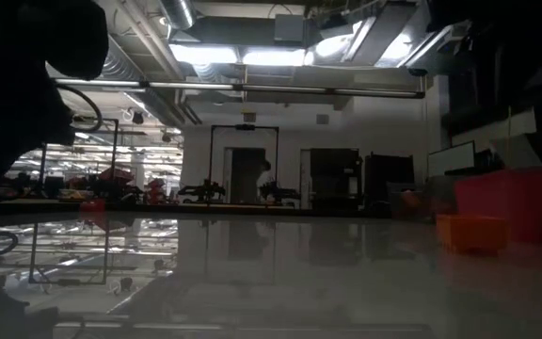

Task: Sort blocks
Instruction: Put the orange game piece into the black bin

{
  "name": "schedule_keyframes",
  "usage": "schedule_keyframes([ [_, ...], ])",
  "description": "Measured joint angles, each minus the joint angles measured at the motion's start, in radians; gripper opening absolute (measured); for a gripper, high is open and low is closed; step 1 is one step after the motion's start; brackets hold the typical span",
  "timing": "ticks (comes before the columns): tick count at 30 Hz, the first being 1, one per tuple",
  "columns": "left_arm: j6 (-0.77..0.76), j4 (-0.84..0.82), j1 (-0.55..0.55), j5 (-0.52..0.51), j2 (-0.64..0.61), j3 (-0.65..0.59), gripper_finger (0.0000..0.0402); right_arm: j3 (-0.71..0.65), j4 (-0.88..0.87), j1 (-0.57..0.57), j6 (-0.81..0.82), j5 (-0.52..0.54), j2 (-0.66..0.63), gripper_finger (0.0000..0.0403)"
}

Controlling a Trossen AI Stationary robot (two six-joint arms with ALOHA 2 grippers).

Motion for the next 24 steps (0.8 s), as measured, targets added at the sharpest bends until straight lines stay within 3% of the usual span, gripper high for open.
schedule_keyframes([
  [8,-0.115,0.023,0.0,-0.012,0.055,0.0,0.0198,0.0,0.002,0.0,-0.004,0.011,0.0,0.0248],
  [18,0.19,-0.006,0.0,0.04,0.068,0.0,0.0198,0.0,0.001,0.0,-0.053,0.046,0.0,0.0248],
  [24,0.331,0.002,-0.003,0.127,0.068,0.0,0.0198,0.0,0.002,0.0,-0.053,0.046,0.0,0.0248],
])
